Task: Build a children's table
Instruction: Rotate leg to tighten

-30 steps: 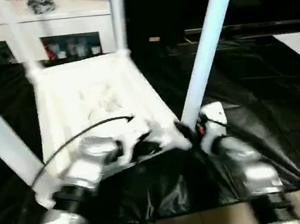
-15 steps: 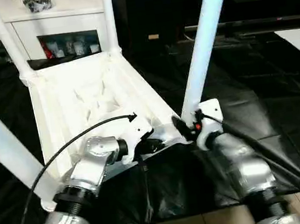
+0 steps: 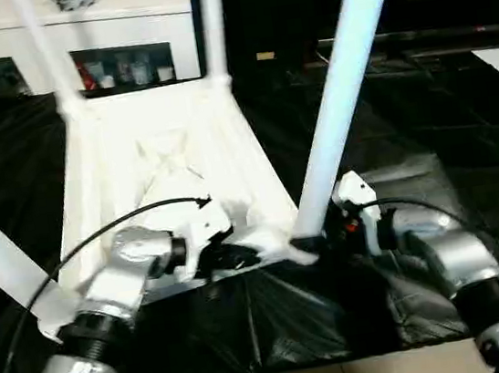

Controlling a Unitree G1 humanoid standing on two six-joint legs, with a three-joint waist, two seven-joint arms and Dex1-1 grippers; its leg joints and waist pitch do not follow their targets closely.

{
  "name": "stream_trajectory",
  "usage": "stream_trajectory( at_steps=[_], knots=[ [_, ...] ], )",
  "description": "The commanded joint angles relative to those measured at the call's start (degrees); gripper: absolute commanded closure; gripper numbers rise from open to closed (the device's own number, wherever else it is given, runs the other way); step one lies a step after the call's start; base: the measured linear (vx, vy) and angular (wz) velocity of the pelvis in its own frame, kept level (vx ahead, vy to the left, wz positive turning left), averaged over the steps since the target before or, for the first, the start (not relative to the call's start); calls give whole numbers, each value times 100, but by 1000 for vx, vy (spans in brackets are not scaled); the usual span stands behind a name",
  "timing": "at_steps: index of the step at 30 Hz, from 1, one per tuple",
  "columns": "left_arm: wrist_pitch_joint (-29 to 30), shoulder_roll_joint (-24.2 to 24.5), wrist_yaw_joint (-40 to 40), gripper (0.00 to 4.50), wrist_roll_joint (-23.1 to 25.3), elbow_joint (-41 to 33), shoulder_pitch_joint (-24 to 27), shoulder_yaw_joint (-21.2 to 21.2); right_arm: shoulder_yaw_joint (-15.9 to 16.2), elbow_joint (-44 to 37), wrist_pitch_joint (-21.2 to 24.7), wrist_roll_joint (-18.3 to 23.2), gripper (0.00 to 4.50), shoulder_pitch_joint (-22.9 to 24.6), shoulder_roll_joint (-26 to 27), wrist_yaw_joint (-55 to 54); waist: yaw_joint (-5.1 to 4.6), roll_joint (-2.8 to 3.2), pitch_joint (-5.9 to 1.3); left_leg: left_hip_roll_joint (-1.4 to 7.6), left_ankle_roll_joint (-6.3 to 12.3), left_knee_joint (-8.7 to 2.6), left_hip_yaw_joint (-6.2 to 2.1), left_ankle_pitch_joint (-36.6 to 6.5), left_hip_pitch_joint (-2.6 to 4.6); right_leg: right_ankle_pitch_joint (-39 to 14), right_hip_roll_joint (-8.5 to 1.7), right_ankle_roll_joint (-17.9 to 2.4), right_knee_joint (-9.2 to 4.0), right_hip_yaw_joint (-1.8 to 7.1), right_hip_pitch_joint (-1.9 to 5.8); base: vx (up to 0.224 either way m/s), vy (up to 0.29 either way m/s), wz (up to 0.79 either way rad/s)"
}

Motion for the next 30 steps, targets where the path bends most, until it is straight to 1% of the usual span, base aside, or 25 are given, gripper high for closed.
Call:
stream_trajectory(
  at_steps=[1,3,4,5,8,10,11,13,14,15,16,17,19,20,21,22,23,24,25,26,28,29,30],
  knots=[
    [-1,-72,-66,450,-6,169,22,-198,326,104,29,138,175,-22,96,451,34,-23,-222,247,535,-316,-9,-506,-31,-189,-368,-1572,-332,229,267,0,0,0],
    [-13,-39,-140,450,2,210,-26,-207,394,186,70,231,185,-88,151,780,45,-5,-226,244,497,-316,-9,-537,-30,-226,-374,-1565,-333,230,271,0,0,0],
    [-13,-39,-140,450,2,210,-26,-207,394,186,70,231,187,-88,151,780,55,-12,-227,249,483,-315,-7,-546,-30,-241,-373,-1554,-334,229,271,0,0,0],
    [-24,-31,-155,450,13,229,-44,-214,443,212,48,227,188,-94,158,857,67,-2,-229,249,470,-314,-7,-522,-27,-196,-371,-1549,-331,229,269,0,0,0],
    [-41,-26,-173,450,14,258,-65,-218,491,245,10,211,191,-95,164,937,90,-8,-236,246,468,-307,-3,-475,-23,-118,-370,-1551,-320,229,270,0,0,0],
    [-66,-32,-164,450,20,312,-99,-212,489,272,-42,212,192,-81,210,936,133,0,-241,247,451,-305,5,-470,-4,-103,-368,-1552,-318,230,259,0,0,0],
    [-69,-41,-139,450,22,323,-104,-205,473,274,-66,207,192,-71,225,887,136,-7,-233,244,444,-310,4,-470,-14,-107,-364,-1545,-318,230,263,0,0,0],
    [-53,-152,133,450,46,369,-120,-145,298,222,-272,123,193,64,370,250,137,-17,-218,242,382,-327,2,-593,-12,-320,-373,-1488,-346,235,259,0,0,0],
    [-52,-155,142,450,48,369,-120,-144,294,220,-277,121,193,68,374,233,141,-12,-214,244,351,-335,1,-658,-2,-435,-381,-1459,-361,237,251,0,0,0],
    [-40,-213,296,450,74,378,-121,-121,211,183,-360,86,193,131,442,-60,124,-18,-197,242,287,-352,-9,-813,4,-723,-394,-1380,-399,248,237,0,0,0],
    [-16,-283,442,450,91,383,-120,-98,113,127,-344,73,193,199,519,-347,109,-34,-191,240,228,-377,-26,-973,3,-1116,-403,-1277,-438,247,244,0,0,0],
    [-16,-283,442,450,91,383,-120,-98,113,127,-344,73,193,199,519,-347,107,-32,-189,243,199,-383,-28,-1009,9,-1249,-405,-1220,-453,255,236,0,0,0],
    [41,-523,940,450,186,395,-118,-54,-120,-111,-254,21,193,447,778,-1169,82,-31,-174,248,102,-412,-45,-1186,25,-1655,-406,-1057,-500,266,202,0,0,0],
    [88,-670,1177,450,225,357,-94,-50,-265,-214,-108,-29,193,571,966,-1730,65,-41,-168,250,55,-435,-61,-1214,15,-1802,-405,-970,-518,266,201,0,0,0],
    [88,-670,1177,450,225,357,-94,-50,-265,-214,-108,-29,193,571,966,-1730,65,-41,-168,250,55,-435,-61,-1214,15,-1802,-405,-970,-518,266,201,0,0,0],
    [143,-799,1326,450,246,288,-65,-75,-357,-275,-70,-75,193,669,1133,-2137,31,-74,-174,239,36,-443,-72,-1301,3,-1963,-400,-886,-526,258,196,0,0,0],
    [158,-835,1366,450,252,270,-57,-82,-382,-291,-60,-88,193,696,1179,-2249,31,-61,-161,246,24,-451,-69,-1310,8,-2006,-398,-847,-543,269,183,0,0,0],
    [174,-871,1401,450,256,249,-48,-91,-404,-303,-54,-99,193,721,1226,-2362,19,-52,-168,235,39,-439,-72,-1360,20,-2109,-412,-822,-557,272,164,0,0,0],
    [307,-1138,1670,450,282,93,15,-140,-622,-271,-11,-183,193,833,1629,-3325,2,-51,-168,233,51,-445,-72,-1325,0,-2104,-405,-791,-561,275,162,0,0,0],
    [337,-1207,1760,450,297,66,26,-146,-674,-240,-7,-194,194,847,1736,-3568,-14,-62,-170,235,38,-450,-66,-1250,-12,-2023,-401,-761,-559,285,157,0,0,0],
    [445,-1453,2094,450,357,-28,64,-160,-859,-127,19,-229,194,893,2118,-4446,-29,-56,-174,229,-22,-463,-83,-1194,-22,-1991,-401,-730,-547,270,165,0,0,0],
    [445,-1453,2094,450,357,-28,64,-160,-859,-127,19,-229,194,893,2118,-4446,-37,-53,-176,228,-22,-461,-78,-1189,-15,-1955,-395,-732,-547,273,162,0,0,0],
    [455,-1547,2203,450,405,-53,81,-201,-870,-60,-25,-316,194,889,2292,-4839,-38,-42,-173,225,-3,-455,-73,-1199,-15,-1877,-389,-742,-551,279,153,0,0,0]
  ],
)
